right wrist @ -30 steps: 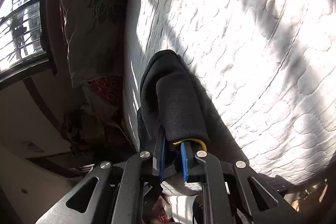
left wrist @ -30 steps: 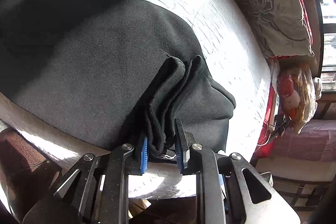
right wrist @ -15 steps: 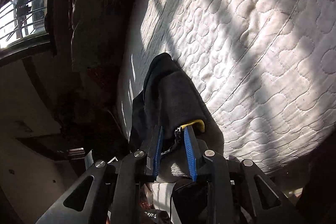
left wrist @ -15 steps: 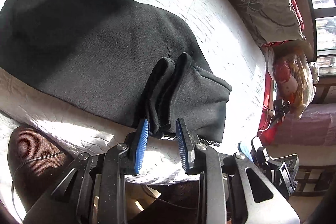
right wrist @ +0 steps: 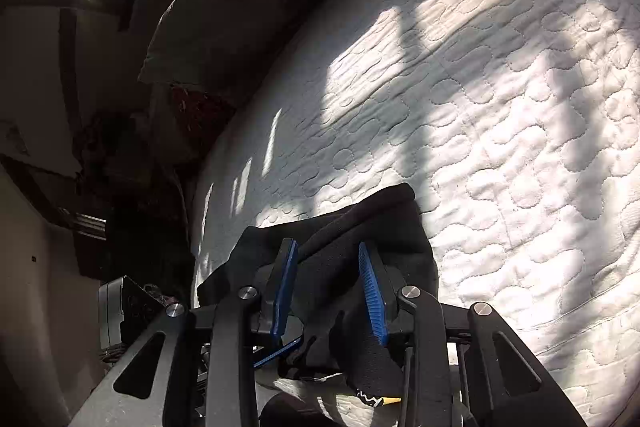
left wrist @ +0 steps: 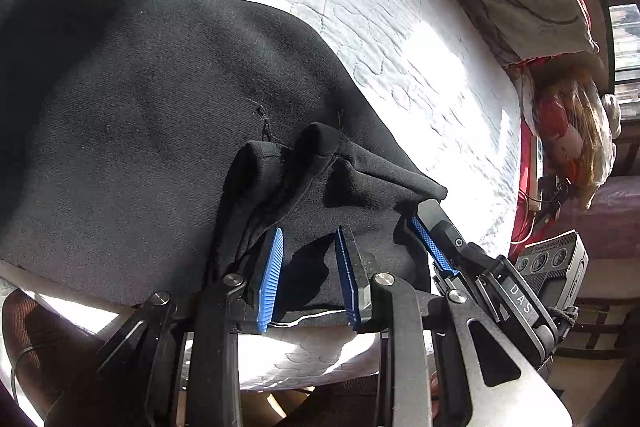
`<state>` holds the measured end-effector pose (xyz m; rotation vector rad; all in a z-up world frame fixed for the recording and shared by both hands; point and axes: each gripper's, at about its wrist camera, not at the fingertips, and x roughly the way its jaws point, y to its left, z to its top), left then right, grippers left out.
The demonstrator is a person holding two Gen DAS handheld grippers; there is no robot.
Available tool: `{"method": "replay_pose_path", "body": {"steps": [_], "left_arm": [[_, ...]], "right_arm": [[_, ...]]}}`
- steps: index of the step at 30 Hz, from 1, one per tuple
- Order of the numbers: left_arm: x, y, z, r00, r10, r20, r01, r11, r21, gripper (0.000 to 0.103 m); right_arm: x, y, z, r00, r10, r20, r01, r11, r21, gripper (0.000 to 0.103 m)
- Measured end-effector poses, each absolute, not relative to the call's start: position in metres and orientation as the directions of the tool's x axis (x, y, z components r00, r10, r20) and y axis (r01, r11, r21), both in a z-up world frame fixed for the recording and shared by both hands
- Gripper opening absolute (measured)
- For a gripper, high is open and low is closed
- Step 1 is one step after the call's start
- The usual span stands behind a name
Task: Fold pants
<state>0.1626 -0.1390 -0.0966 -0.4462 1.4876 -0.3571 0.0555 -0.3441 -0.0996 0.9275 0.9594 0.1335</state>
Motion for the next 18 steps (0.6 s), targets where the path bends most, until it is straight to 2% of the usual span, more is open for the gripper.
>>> {"method": "replay_pose_path", "body": {"steps": [2, 4, 6, 7, 9, 11, 13, 15, 17, 18], "left_arm": [[0.161, -0.137, -0.085, 0.056, -0.526, -0.849, -0.023, 0.849, -0.528, 0.025], [0.161, -0.137, -0.072, 0.080, -0.559, -0.825, -0.013, 0.827, -0.562, 0.025], [0.165, -0.142, -0.067, 0.079, -0.581, -0.810, 0.008, 0.813, -0.582, 0.029], [0.169, -0.147, -0.068, 0.075, -0.576, -0.814, 0.015, 0.817, -0.577, 0.035], [0.180, -0.156, -0.077, 0.072, -0.541, -0.838, 0.015, 0.840, -0.542, 0.036], [0.190, -0.164, -0.091, 0.047, -0.516, -0.855, 0.009, 0.856, -0.516, 0.036], [0.195, -0.165, -0.096, 0.034, -0.515, -0.856, -0.001, 0.857, -0.516, 0.036], [0.195, -0.164, -0.090, 0.023, -0.528, -0.849, 0.003, 0.849, -0.528, 0.036], [0.193, -0.154, -0.077, 0.037, -0.546, -0.837, 0.020, 0.838, -0.545, 0.036], [0.191, -0.144, -0.068, 0.059, -0.556, -0.829, 0.024, 0.831, -0.555, 0.036]], "right_arm": [[0.057, -0.350, -0.111, 0.590, 0.485, -0.646, 0.301, 0.610, 0.733, 0.010], [0.048, -0.355, -0.102, 0.600, 0.503, -0.622, 0.287, 0.591, 0.754, 0.015], [0.029, -0.357, -0.089, 0.619, 0.501, -0.605, 0.234, 0.617, 0.751, 0.031], [0.022, -0.356, -0.082, 0.626, 0.510, -0.590, 0.200, 0.626, 0.754, 0.032], [0.013, -0.349, -0.075, 0.619, 0.539, -0.571, 0.142, 0.639, 0.756, 0.032], [0.006, -0.340, -0.079, 0.577, 0.556, -0.598, 0.112, 0.672, 0.732, 0.032], [-0.002, -0.331, -0.093, 0.531, 0.529, -0.662, 0.121, 0.726, 0.677, 0.026], [-0.007, -0.327, -0.109, 0.494, 0.507, -0.707, 0.135, 0.758, 0.638, 0.009], [-0.011, -0.326, -0.111, 0.501, 0.503, -0.704, 0.140, 0.756, 0.640, 0.010], [-0.011, -0.325, -0.109, 0.500, 0.503, -0.705, 0.138, 0.757, 0.638, 0.013]]}}
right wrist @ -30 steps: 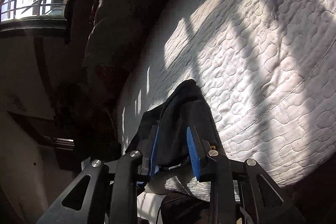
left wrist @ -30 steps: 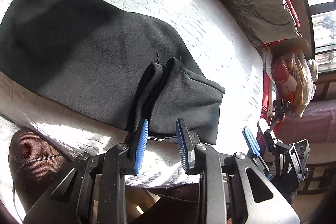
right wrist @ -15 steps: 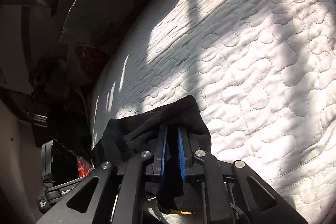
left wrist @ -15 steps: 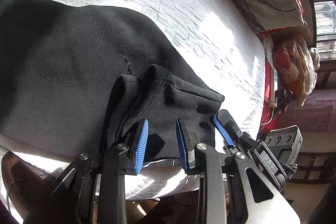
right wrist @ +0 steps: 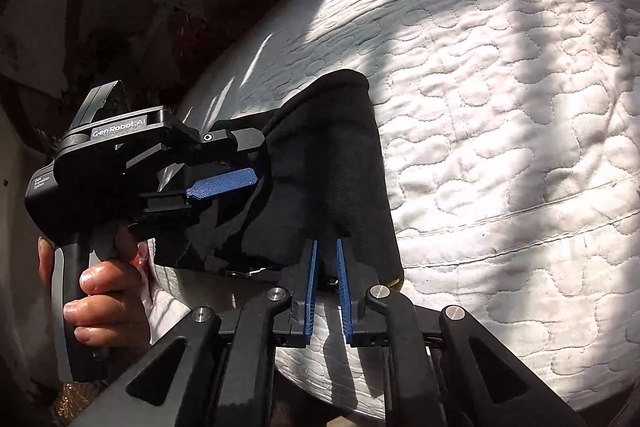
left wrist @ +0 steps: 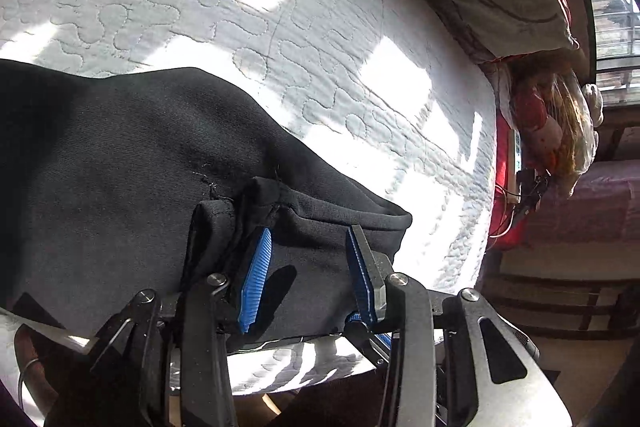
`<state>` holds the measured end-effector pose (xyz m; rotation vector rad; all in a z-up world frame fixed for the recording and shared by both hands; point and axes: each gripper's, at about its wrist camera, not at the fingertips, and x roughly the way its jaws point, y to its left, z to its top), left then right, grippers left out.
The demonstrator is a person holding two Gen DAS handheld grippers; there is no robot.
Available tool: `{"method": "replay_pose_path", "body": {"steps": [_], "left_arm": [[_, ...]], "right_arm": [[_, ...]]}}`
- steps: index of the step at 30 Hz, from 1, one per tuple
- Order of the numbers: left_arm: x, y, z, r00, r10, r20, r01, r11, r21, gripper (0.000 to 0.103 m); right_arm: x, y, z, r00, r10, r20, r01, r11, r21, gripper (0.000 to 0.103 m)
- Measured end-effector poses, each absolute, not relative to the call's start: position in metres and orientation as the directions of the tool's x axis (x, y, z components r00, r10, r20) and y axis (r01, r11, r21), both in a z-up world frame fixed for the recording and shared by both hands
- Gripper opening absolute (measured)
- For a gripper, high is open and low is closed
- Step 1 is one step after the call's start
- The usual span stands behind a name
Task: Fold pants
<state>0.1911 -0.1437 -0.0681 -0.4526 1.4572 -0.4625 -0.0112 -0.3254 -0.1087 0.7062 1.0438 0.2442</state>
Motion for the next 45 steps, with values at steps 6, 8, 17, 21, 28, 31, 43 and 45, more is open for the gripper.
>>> {"method": "replay_pose_path", "body": {"steps": [6, 8, 17, 21, 28, 31, 43, 45], "left_arm": [[0.199, -0.035, -0.021, 0.193, -0.539, -0.820, 0.026, 0.838, -0.545, 0.037], [0.208, 0.010, -0.010, 0.238, -0.483, -0.843, 0.022, 0.870, -0.493, 0.041], [0.267, 0.137, -0.045, 0.121, -0.493, -0.861, 0.018, 0.869, -0.495, 0.055], [0.288, 0.136, -0.063, 0.054, -0.542, -0.839, 0.048, 0.841, -0.539, 0.055], [0.314, 0.098, -0.075, -0.077, -0.448, -0.891, 0.299, 0.842, -0.450, 0.055], [0.320, 0.097, -0.084, -0.146, -0.439, -0.887, 0.369, 0.807, -0.460, 0.056], [0.298, 0.085, -0.082, -0.312, -0.556, -0.770, 0.436, 0.637, -0.636, 0.079], [0.303, 0.090, -0.083, -0.326, -0.575, -0.750, 0.379, 0.648, -0.661, 0.078]], "right_arm": [[-0.012, -0.317, -0.071, 0.539, 0.480, -0.692, 0.105, 0.777, 0.621, 0.035], [-0.013, -0.304, -0.058, 0.550, 0.455, -0.701, 0.074, 0.809, 0.583, 0.043], [0.006, -0.199, -0.038, 0.487, 0.416, -0.768, -0.106, 0.901, 0.421, 0.055], [0.015, -0.146, -0.033, 0.475, 0.365, -0.801, -0.171, 0.931, 0.323, 0.056], [0.016, -0.048, -0.037, 0.527, 0.237, -0.817, -0.322, 0.944, 0.066, 0.065], [0.014, -0.025, -0.037, 0.535, 0.230, -0.813, -0.356, 0.934, 0.030, 0.065], [0.024, 0.018, -0.045, 0.575, 0.133, -0.807, -0.330, 0.940, -0.081, 0.069], [0.022, 0.030, -0.048, 0.590, 0.116, -0.799, -0.337, 0.935, -0.113, 0.069]]}}
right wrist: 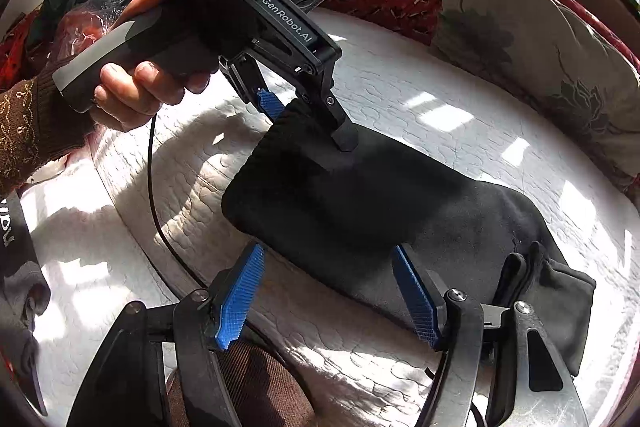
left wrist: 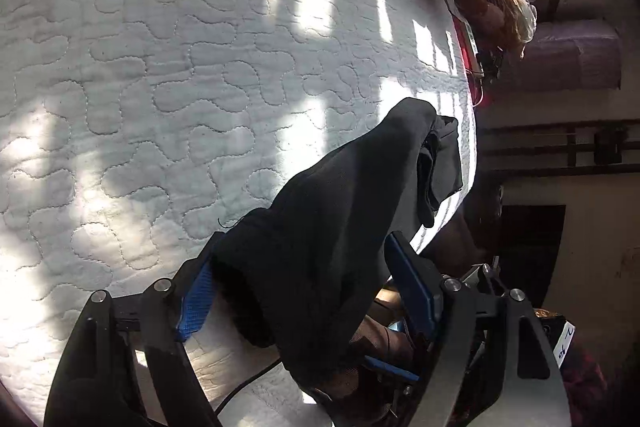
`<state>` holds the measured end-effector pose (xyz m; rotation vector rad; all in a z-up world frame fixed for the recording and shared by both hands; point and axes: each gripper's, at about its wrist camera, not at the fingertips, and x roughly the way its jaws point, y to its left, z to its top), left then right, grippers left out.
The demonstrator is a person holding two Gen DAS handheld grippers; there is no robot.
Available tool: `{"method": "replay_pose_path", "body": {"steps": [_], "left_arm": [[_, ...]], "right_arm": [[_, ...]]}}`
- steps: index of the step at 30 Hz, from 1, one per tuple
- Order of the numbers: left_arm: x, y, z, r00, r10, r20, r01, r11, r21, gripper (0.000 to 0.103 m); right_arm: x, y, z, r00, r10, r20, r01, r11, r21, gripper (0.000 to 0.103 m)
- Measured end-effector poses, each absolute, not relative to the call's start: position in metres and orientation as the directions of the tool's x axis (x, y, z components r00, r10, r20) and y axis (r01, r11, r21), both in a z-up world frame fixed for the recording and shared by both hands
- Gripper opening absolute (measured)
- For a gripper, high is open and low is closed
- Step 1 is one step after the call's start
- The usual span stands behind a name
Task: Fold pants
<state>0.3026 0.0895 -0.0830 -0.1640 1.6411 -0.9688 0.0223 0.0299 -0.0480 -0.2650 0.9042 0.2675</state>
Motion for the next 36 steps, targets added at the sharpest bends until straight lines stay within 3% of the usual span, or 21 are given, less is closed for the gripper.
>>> {"method": "replay_pose_path", "body": {"steps": [3, 13, 15, 16, 17, 20, 26, 29, 36], "left_arm": [[0.308, 0.092, -0.089, -0.337, -0.574, -0.746, 0.331, 0.670, -0.665, 0.070], [0.313, 0.097, -0.095, -0.335, -0.611, -0.717, 0.220, 0.690, -0.690, 0.069], [0.310, 0.099, -0.093, -0.310, -0.607, -0.731, 0.211, 0.706, -0.676, 0.056], [0.308, 0.101, -0.093, -0.304, -0.613, -0.729, 0.200, 0.708, -0.678, 0.039], [0.306, 0.102, -0.092, -0.301, -0.628, -0.717, 0.183, 0.700, -0.690, 0.030], [0.298, 0.106, -0.089, -0.284, -0.699, -0.656, 0.094, 0.661, -0.745, 0.025], [0.277, 0.096, -0.075, -0.239, -0.824, -0.514, -0.105, 0.548, -0.830, 0.024], [0.269, 0.080, -0.062, -0.211, -0.836, -0.507, -0.140, 0.539, -0.830, 0.024], [0.252, 0.011, -0.032, -0.189, -0.820, -0.541, -0.122, 0.566, -0.815, 0.024]], "right_arm": [[0.022, 0.051, -0.054, 0.615, 0.100, -0.782, -0.360, 0.918, -0.165, 0.072], [0.030, 0.122, -0.092, 0.715, -0.004, -0.699, -0.416, 0.801, -0.430, 0.072], [0.038, 0.124, -0.098, 0.717, -0.012, -0.697, -0.420, 0.791, -0.445, 0.064], [0.042, 0.123, -0.100, 0.706, -0.013, -0.708, -0.427, 0.790, -0.440, 0.054], [0.046, 0.120, -0.101, 0.691, -0.011, -0.723, -0.431, 0.796, -0.425, 0.044], [0.051, 0.101, -0.085, 0.671, 0.046, -0.740, -0.424, 0.842, -0.332, 0.029], [0.048, 0.045, -0.044, 0.618, 0.200, -0.761, -0.385, 0.920, -0.071, 0.026], [0.046, 0.008, -0.027, 0.601, 0.270, -0.752, -0.327, 0.942, 0.077, 0.026], [0.034, -0.072, -0.001, 0.627, 0.324, -0.708, -0.215, 0.946, 0.243, 0.026]]}}
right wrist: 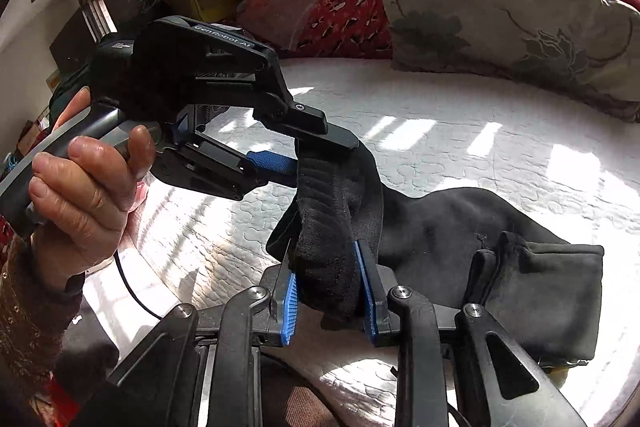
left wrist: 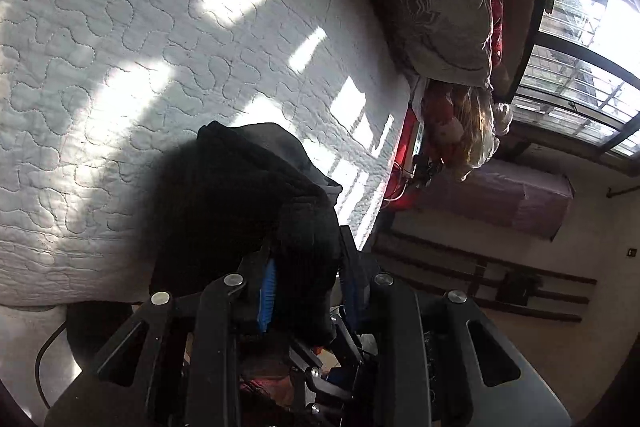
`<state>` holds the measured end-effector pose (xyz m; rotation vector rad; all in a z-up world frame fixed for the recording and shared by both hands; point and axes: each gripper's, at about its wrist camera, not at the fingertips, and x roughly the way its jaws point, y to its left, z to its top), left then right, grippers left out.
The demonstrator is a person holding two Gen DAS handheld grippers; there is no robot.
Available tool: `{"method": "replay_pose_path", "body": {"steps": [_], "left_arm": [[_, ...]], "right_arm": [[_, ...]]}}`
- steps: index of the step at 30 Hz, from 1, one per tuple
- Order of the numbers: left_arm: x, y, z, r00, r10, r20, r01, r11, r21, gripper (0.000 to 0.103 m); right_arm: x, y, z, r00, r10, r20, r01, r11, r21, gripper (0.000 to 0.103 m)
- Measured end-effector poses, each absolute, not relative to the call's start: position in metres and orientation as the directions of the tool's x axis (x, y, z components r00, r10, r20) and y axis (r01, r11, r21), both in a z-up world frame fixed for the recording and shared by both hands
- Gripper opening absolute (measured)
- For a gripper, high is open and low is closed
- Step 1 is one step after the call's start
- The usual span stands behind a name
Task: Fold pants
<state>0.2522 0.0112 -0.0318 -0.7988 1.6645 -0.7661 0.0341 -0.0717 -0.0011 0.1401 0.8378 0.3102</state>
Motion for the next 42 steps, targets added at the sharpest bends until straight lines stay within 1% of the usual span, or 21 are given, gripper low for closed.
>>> {"method": "replay_pose_path", "body": {"steps": [6, 10, 14, 16, 18, 19, 22, 23, 26, 28, 29, 30, 32, 33, 34, 35, 36, 39, 40, 41, 42], "left_arm": [[0.243, -0.080, -0.036, -0.247, -0.779, -0.576, -0.104, 0.612, -0.784, 0.024], [0.237, -0.146, -0.048, -0.296, -0.724, -0.623, -0.069, 0.667, -0.742, 0.024], [0.230, -0.206, -0.068, -0.336, -0.636, -0.694, -0.035, 0.745, -0.666, 0.024], [0.223, -0.230, -0.077, -0.342, -0.572, -0.746, 0.009, 0.791, -0.611, 0.024], [0.216, -0.244, -0.081, -0.333, -0.531, -0.779, 0.037, 0.818, -0.574, 0.025], [0.214, -0.248, -0.079, -0.327, -0.520, -0.789, 0.056, 0.823, -0.566, 0.028], [0.210, -0.249, -0.068, -0.314, -0.543, -0.779, 0.060, 0.808, -0.587, 0.048], [0.208, -0.245, -0.063, -0.312, -0.553, -0.772, 0.053, 0.802, -0.596, 0.048], [0.202, -0.229, -0.041, -0.283, -0.592, -0.755, 0.051, 0.776, -0.628, 0.048], [0.198, -0.208, -0.020, -0.223, -0.630, -0.744, 0.064, 0.752, -0.656, 0.048], [0.195, -0.198, -0.012, -0.187, -0.646, -0.740, 0.074, 0.742, -0.667, 0.050], [0.192, -0.185, -0.004, -0.151, -0.654, -0.741, 0.080, 0.739, -0.669, 0.052], [0.182, -0.158, 0.002, -0.069, -0.666, -0.743, 0.071, 0.739, -0.670, 0.068], [0.176, -0.145, 0.001, -0.032, -0.658, -0.752, 0.060, 0.750, -0.659, 0.071], [0.170, -0.136, -0.003, -0.012, -0.649, -0.761, 0.051, 0.760, -0.648, 0.072], [0.165, -0.130, -0.010, -0.010, -0.648, -0.761, 0.041, 0.761, -0.648, 0.072], [0.162, -0.125, -0.019, -0.018, -0.652, -0.758, 0.027, 0.757, -0.653, 0.072], [0.162, -0.119, -0.048, -0.040, -0.629, -0.776, -0.031, 0.777, -0.629, 0.072], [0.163, -0.120, -0.057, -0.044, -0.610, -0.791, -0.037, 0.792, -0.609, 0.072], [0.164, -0.120, -0.065, -0.042, -0.580, -0.813, -0.043, 0.814, -0.579, 0.072], [0.165, -0.120, -0.073, -0.038, -0.552, -0.833, -0.043, 0.834, -0.551, 0.072]], "right_arm": [[0.025, -0.145, -0.001, 0.640, 0.353, -0.683, -0.108, 0.921, 0.375, 0.026], [0.016, -0.200, -0.007, 0.652, 0.357, -0.669, -0.030, 0.893, 0.448, 0.026], [0.016, -0.255, -0.028, 0.653, 0.352, -0.671, 0.061, 0.858, 0.510, 0.026], [0.018, -0.282, -0.045, 0.642, 0.358, -0.678, 0.119, 0.827, 0.550, 0.028], [0.015, -0.301, -0.060, 0.631, 0.362, -0.686, 0.161, 0.804, 0.572, 0.030], [0.013, -0.309, -0.067, 0.623, 0.369, -0.690, 0.178, 0.792, 0.584, 0.031], [0.003, -0.328, -0.079, 0.634, 0.385, -0.671, 0.206, 0.751, 0.627, 0.036], [0.001, -0.331, -0.078, 0.639, 0.381, -0.669, 0.209, 0.750, 0.627, 0.039], [-0.006, -0.343, -0.074, 0.647, 0.381, -0.661, 0.204, 0.748, 0.631, 0.039], [-0.015, -0.352, -0.068, 0.663, 0.367, -0.652, 0.209, 0.746, 0.632, 0.039], [-0.018, -0.357, -0.064, 0.678, 0.359, -0.642, 0.210, 0.742, 0.637, 0.039], [-0.021, -0.361, -0.059, 0.693, 0.350, -0.630, 0.207, 0.740, 0.640, 0.039], [-0.021, -0.364, -0.046, 0.719, 0.348, -0.601, 0.174, 0.748, 0.641, 0.040], [-0.019, -0.359, -0.040, 0.726, 0.360, -0.586, 0.140, 0.757, 0.639, 0.044], [-0.016, -0.350, -0.035, 0.723, 0.378, -0.578, 0.107, 0.765, 0.635, 0.047], [-0.011, -0.340, -0.032, 0.712, 0.396, -0.580, 0.077, 0.777, 0.625, 0.055], [-0.006, -0.331, -0.032, 0.695, 0.404, -0.595, 0.059, 0.793, 0.606, 0.059], [0.011, -0.302, -0.040, 0.649, 0.334, -0.683, 0.063, 0.872, 0.486, 0.059], [0.017, -0.295, -0.045, 0.622, 0.313, -0.718, 0.072, 0.890, 0.450, 0.059], [0.021, -0.291, -0.050, 0.604, 0.299, -0.739, 0.074, 0.902, 0.425, 0.050], [0.023, -0.289, -0.053, 0.597, 0.301, -0.744, 0.059, 0.908, 0.414, 0.023]]}}
